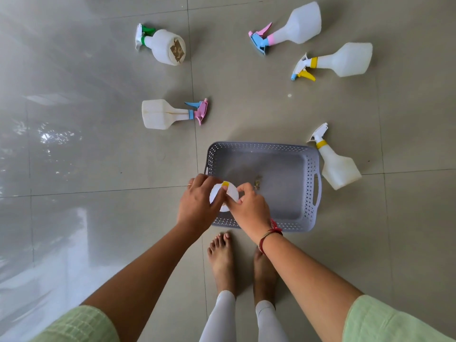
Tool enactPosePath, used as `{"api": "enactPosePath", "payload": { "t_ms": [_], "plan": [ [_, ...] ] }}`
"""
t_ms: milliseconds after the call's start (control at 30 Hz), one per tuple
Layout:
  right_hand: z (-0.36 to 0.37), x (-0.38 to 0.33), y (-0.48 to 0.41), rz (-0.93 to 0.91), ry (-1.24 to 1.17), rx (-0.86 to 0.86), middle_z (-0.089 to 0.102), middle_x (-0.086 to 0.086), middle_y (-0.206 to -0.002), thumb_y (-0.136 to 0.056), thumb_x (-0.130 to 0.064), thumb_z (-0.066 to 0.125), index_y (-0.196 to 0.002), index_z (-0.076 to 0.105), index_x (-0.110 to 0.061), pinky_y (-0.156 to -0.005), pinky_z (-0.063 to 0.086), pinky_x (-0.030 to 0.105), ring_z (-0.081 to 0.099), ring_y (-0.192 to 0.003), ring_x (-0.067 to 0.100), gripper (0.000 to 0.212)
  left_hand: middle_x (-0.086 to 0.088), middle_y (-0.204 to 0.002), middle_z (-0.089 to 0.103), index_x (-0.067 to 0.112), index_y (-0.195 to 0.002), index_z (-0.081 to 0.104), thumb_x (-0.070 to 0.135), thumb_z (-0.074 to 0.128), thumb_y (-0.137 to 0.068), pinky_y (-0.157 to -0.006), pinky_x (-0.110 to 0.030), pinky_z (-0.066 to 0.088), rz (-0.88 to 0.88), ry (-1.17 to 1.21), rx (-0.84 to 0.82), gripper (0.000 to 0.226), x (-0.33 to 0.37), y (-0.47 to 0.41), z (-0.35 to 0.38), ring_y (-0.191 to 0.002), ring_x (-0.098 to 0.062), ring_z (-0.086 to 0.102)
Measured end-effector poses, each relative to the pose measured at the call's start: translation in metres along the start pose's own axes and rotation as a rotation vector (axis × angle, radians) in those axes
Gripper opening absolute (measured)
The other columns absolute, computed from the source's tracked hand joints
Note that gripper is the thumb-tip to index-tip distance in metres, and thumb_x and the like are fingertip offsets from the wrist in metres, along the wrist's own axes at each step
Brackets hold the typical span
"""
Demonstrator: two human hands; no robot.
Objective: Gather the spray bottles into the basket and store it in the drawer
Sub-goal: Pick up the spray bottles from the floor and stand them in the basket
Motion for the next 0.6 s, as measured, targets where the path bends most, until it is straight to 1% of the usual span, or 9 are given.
{"api": "enactPosePath", "payload": {
  "t_ms": [33,67,133,200,267,333,400,467,600],
  "plan": [
    [-0.006,0.001,0.001,-0.019,0.009,0.007,0.071,0.005,-0.094,-0.081,-0.065,0.053,-0.110,0.054,-0.016,-0.055,0.037,0.024,0.066,-0.088,0.026,0.057,-0.008,-0.103,0.063,0.012,-0.103,0.068,0.031,0.058,-0.092,-0.075,-0.037,0.050,0.066,-0.027,0.016,0.024,0.006,-0.002,-0.003,-0.098,-0.030,0.058],
    [-0.014,0.003,0.001,-0.030,0.013,0.021,0.070,0.004,-0.093,-0.081,-0.066,0.052,-0.110,0.054,-0.017,-0.056,0.036,0.025,0.065,-0.088,0.025,0.057,-0.009,-0.103,0.063,0.012,-0.103,0.069,0.032,0.057,-0.091,-0.077,-0.038,0.050,0.126,-0.048,0.031,0.027,0.015,-0.006,-0.006,-0.097,-0.032,0.059],
    [-0.033,0.008,0.002,-0.034,0.000,0.059,0.070,0.001,-0.092,-0.081,-0.067,0.051,-0.110,0.056,-0.019,-0.063,0.039,0.027,0.065,-0.089,0.023,0.058,-0.011,-0.106,0.063,0.012,-0.104,0.069,0.037,0.053,-0.089,-0.080,-0.038,0.048,0.220,-0.080,0.049,0.033,0.035,-0.016,-0.012,-0.097,-0.033,0.059],
    [-0.054,0.015,-0.001,-0.019,-0.038,0.110,0.069,0.001,-0.094,-0.081,-0.067,0.050,-0.109,0.059,-0.019,-0.065,0.040,0.027,0.064,-0.089,0.021,0.057,-0.012,-0.111,0.062,0.013,-0.108,0.068,0.034,0.057,-0.087,-0.084,-0.039,0.048,0.286,-0.099,0.048,0.032,0.056,-0.025,-0.013,-0.101,-0.034,0.059],
    [-0.076,0.026,-0.009,-0.004,-0.108,0.170,0.068,0.002,-0.095,-0.083,-0.064,0.050,-0.107,0.060,-0.017,-0.068,0.045,0.029,0.064,-0.088,0.020,0.054,-0.012,-0.116,0.060,0.012,-0.112,0.066,0.027,0.065,-0.084,-0.088,-0.041,0.049,0.341,-0.096,0.029,0.032,0.079,-0.033,-0.007,-0.107,-0.034,0.057],
    [-0.099,0.040,-0.021,-0.003,-0.161,0.242,0.066,0.006,-0.101,-0.087,-0.054,0.053,-0.108,0.061,-0.012,-0.077,0.051,0.033,0.065,-0.091,0.022,0.047,-0.013,-0.122,0.058,0.011,-0.118,0.063,0.025,0.066,-0.082,-0.095,-0.042,0.047,0.386,-0.072,-0.001,0.038,0.104,-0.039,0.008,-0.115,-0.034,0.055],
    [-0.118,0.057,-0.035,-0.024,-0.105,0.342,0.062,0.012,-0.111,-0.090,-0.044,0.056,-0.114,0.059,-0.008,-0.087,0.049,0.039,0.062,-0.101,0.028,0.043,-0.015,-0.128,0.055,0.008,-0.125,0.058,0.023,0.065,-0.080,-0.104,-0.041,0.041,0.399,-0.027,-0.039,0.047,0.125,-0.041,0.029,-0.125,-0.034,0.049],
    [-0.134,0.078,-0.050,-0.007,0.025,0.385,0.056,0.017,-0.119,-0.091,-0.040,0.057,-0.121,0.056,-0.006,-0.093,0.042,0.041,0.054,-0.110,0.034,0.045,-0.017,-0.137,0.048,0.005,-0.132,0.051,0.022,0.064,-0.081,-0.112,-0.039,0.033,0.372,0.002,-0.087,0.055,0.138,-0.042,0.055,-0.135,-0.034,0.040],
    [-0.142,0.116,-0.079,0.029,0.254,0.305,0.048,0.017,-0.127,-0.089,-0.042,0.058,-0.132,0.047,-0.009,-0.095,0.041,0.043,0.048,-0.116,0.036,0.055,-0.014,-0.150,0.032,0.006,-0.143,0.035,0.027,0.059,-0.086,-0.121,-0.037,0.022,0.294,-0.009,-0.209,0.066,0.142,-0.050,0.106,-0.145,-0.030,0.024]
  ]
}}
Point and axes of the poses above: each hand's wrist, its own y-axis away from the middle knuckle, its own z-axis out of the palm, x = y × z, the point moved 1 cm from there along -y, towards the middle knuckle
